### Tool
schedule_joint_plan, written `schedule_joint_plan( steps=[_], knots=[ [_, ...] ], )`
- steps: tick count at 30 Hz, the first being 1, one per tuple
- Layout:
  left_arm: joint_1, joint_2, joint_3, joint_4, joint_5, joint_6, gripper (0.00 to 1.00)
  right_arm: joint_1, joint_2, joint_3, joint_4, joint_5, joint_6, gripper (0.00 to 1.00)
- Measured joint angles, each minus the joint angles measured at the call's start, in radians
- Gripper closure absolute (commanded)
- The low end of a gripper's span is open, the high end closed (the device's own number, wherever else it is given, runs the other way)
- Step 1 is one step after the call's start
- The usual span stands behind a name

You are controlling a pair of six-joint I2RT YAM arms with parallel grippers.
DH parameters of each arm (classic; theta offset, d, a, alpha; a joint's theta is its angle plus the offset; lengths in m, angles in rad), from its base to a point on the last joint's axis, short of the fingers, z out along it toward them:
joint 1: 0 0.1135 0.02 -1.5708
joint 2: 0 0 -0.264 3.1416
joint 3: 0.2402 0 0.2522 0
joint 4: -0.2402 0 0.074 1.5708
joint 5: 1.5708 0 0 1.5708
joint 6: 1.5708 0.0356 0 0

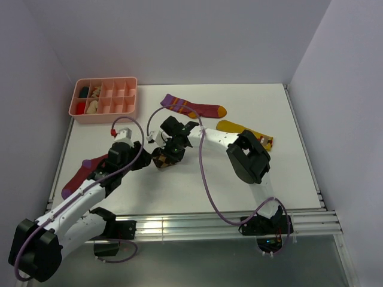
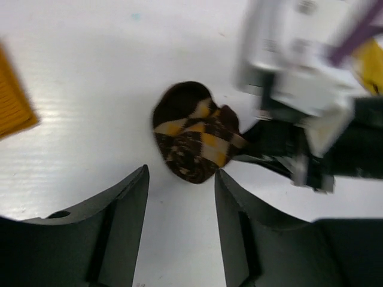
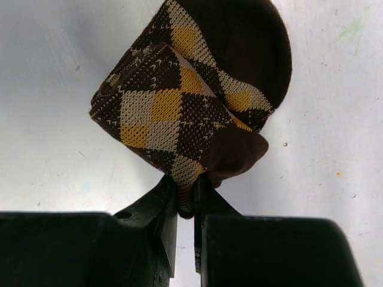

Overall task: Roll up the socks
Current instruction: Roll the sock at the center of the board.

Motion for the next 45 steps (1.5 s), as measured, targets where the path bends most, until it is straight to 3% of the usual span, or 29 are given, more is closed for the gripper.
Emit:
schedule_joint_plan(
  steps=[6,10,20,30,45],
  knots=[
    [0.174,0.008,-0.080,0.003,0.034,-0.153,0.48,-0.011,-0.006,-0.018,0.020,-0.034,0.032,1.00],
    [0.245,0.119,-0.095,0.056,0.119,-0.175,0.48,-0.012,-0.010,-0.028,0.032,-0.035,0.044,1.00],
    [0.246,0.437,0.054,0.203,0.319,-0.150,0.55,-0.012,-0.019,-0.040,0.047,-0.035,0.055,1.00],
    [0.247,0.675,0.192,0.227,0.386,-0.091,0.99,-0.012,-0.026,-0.052,0.048,-0.078,0.048,1.00],
    [0.219,0.777,0.313,0.213,0.552,0.057,0.99,-0.041,-0.001,-0.007,-0.074,-0.240,0.029,1.00]
  ],
)
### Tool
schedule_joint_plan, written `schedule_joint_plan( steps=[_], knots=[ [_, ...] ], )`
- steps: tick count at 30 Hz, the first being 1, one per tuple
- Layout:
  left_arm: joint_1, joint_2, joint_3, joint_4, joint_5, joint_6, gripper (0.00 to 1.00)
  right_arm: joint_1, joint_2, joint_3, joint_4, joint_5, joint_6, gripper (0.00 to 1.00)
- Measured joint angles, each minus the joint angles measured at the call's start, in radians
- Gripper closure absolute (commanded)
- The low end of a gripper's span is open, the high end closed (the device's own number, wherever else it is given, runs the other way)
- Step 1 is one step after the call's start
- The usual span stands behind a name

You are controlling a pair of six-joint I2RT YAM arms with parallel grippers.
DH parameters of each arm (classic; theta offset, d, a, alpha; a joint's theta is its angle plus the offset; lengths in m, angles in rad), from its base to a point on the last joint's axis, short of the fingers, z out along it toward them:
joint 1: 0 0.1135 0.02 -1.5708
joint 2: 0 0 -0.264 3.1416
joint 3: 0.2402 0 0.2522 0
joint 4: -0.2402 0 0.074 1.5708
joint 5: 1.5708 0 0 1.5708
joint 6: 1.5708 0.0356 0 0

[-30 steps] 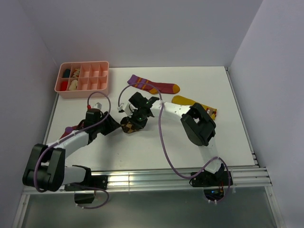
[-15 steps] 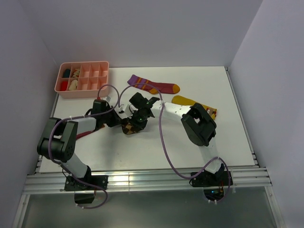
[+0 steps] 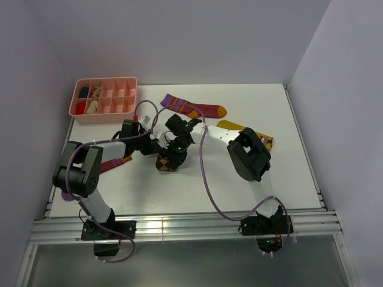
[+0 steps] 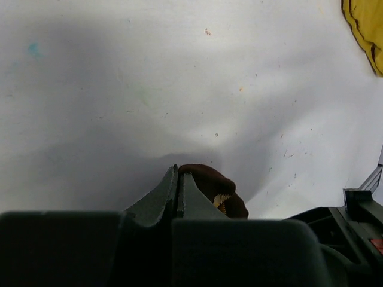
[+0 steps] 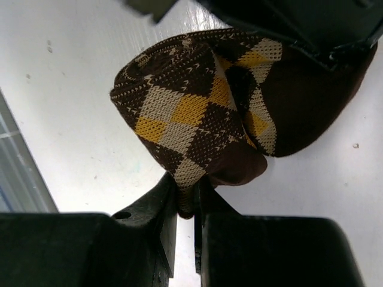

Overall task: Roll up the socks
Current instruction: Roll the sock at the center of the board.

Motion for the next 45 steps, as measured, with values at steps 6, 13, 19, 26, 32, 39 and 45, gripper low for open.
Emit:
schedule_joint_plan(
  steps=[6,13,19,26,32,39,45],
  knots=[
    [0.000,0.029,0.000,0.014,0.010,0.007,0.92,-0.053,0.079,0.084,-0.075,-0.117,0.027,1.00],
    [0.000,0.037,0.000,0.025,0.001,0.002,0.68,-0.082,0.138,0.144,-0.133,-0.197,0.069,1.00],
    [-0.001,-0.007,-0.010,0.032,-0.053,-0.032,0.52,-0.093,0.148,0.145,-0.134,-0.217,0.110,1.00],
    [0.027,-0.224,-0.071,0.010,-0.188,-0.109,0.39,-0.095,0.151,0.146,-0.132,-0.221,0.146,1.00],
    [0.035,-0.378,-0.129,-0.062,-0.277,-0.179,0.36,-0.095,0.151,0.145,-0.125,-0.216,0.188,1.00],
    [0.035,-0.558,-0.268,-0.123,-0.291,-0.307,0.30,-0.095,0.151,0.135,-0.097,-0.212,0.290,1.00],
    [0.035,-0.585,-0.390,-0.069,-0.267,-0.399,0.27,-0.095,0.151,0.125,-0.067,-0.213,0.391,1.00]
  ],
)
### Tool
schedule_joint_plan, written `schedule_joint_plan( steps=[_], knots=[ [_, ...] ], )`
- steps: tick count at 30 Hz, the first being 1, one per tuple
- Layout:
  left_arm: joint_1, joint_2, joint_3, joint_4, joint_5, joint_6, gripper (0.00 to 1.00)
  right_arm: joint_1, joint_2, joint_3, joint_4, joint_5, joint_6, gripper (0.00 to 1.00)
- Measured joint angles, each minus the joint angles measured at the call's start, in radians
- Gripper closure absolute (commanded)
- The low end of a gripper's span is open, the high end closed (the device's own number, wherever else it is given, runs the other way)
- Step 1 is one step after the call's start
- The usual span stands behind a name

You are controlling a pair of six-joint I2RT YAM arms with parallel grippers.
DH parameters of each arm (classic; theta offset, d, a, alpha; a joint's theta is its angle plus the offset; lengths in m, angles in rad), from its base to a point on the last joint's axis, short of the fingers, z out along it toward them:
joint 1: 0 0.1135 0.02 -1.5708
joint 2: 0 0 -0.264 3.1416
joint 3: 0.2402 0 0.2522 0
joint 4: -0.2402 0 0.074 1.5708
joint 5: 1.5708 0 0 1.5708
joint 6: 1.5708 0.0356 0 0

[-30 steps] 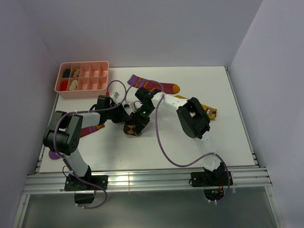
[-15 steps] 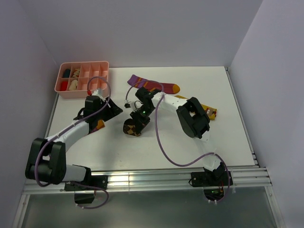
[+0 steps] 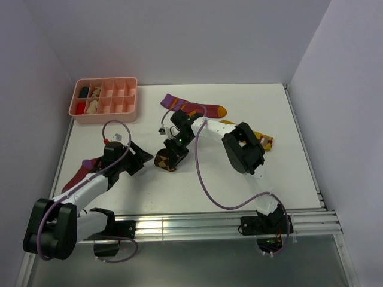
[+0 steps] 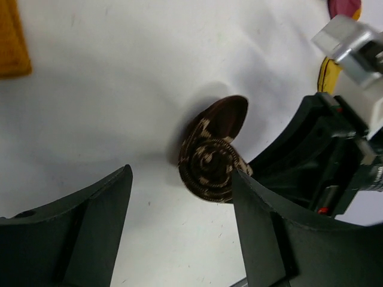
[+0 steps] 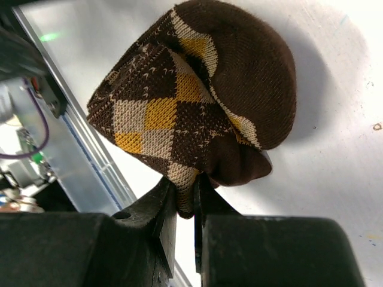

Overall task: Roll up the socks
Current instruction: Roll the sock at the center of the board.

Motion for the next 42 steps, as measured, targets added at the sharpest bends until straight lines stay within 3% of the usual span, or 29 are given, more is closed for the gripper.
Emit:
schedule_joint_plan(
  steps=[13,23,31,35,36,37,42],
  knots=[
    [-0.044,0.049,-0.029,0.188,0.031,-0.023,0.27,0.000,0.003,-0.027,0.100,-0.027,0.248,1.00],
    [-0.053,0.130,-0.027,0.198,-0.013,-0.024,0.30,-0.011,0.003,-0.113,0.294,-0.105,0.452,1.00],
    [-0.056,0.243,0.046,0.210,-0.027,-0.023,0.46,-0.027,-0.004,-0.183,0.434,-0.157,0.570,1.00],
    [-0.061,0.335,0.122,0.193,-0.024,-0.018,0.50,-0.027,-0.016,-0.203,0.485,-0.142,0.596,0.82],
    [-0.064,0.351,0.142,0.179,-0.026,-0.014,0.51,-0.027,-0.024,-0.211,0.497,-0.129,0.599,0.71],
    [-0.069,0.365,0.161,0.163,-0.030,-0.013,0.50,-0.027,-0.037,-0.224,0.510,-0.114,0.600,0.66],
    [-0.098,0.415,0.259,0.072,-0.074,0.008,0.51,-0.026,-0.150,-0.327,0.571,0.047,0.555,0.53]
  ],
)
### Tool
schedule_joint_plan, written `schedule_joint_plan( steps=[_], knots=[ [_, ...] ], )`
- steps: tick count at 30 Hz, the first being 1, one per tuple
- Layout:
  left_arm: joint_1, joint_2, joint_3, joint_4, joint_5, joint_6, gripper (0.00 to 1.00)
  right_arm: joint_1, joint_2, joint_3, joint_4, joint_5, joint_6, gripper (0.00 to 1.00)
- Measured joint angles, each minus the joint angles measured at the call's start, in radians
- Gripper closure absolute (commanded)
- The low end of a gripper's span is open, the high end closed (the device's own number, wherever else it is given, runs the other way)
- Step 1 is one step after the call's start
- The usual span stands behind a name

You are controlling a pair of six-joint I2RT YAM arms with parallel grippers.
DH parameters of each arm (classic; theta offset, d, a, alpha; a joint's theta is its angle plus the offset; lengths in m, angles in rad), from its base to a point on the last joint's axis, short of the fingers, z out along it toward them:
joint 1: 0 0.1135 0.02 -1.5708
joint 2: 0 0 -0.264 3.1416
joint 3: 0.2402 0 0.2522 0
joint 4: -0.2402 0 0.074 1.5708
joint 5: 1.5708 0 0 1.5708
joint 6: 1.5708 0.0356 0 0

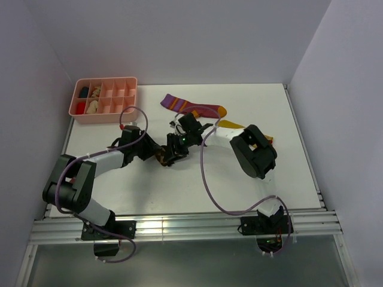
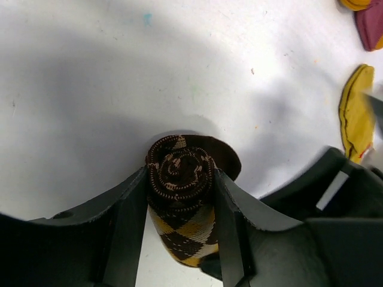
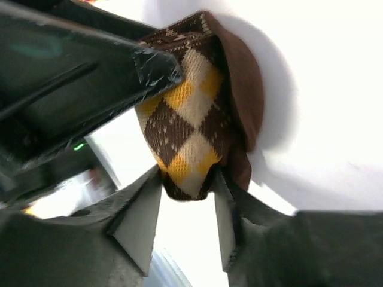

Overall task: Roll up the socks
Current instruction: Roll the sock at the center of the board.

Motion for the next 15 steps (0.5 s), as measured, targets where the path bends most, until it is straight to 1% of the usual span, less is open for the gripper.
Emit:
schedule_joint_plan(
  steps=[3,4,7,9,11,15],
  knots=[
    [-0.012,0.025,0.048,-0.055,-0.021,0.007,0.51,0.008,-0.096,-0.081,0.037,0.140,-0.050,0.48],
    [-0.016,0.032,0.064,-0.070,-0.029,0.011,0.51,0.016,-0.132,-0.109,0.052,0.195,-0.070,0.44],
    [-0.028,0.063,0.123,-0.131,-0.054,0.032,0.50,0.046,-0.253,-0.188,0.087,0.389,-0.159,0.41],
    [-0.034,0.085,0.158,-0.164,-0.062,0.042,0.50,0.075,-0.304,-0.215,0.119,0.484,-0.216,0.38],
    [-0.038,0.107,0.190,-0.190,-0.070,0.053,0.50,0.122,-0.337,-0.235,0.178,0.580,-0.285,0.36],
    [-0.048,0.133,0.238,-0.239,-0.084,0.069,0.50,0.211,-0.342,-0.242,0.244,0.699,-0.389,0.34]
  ],
)
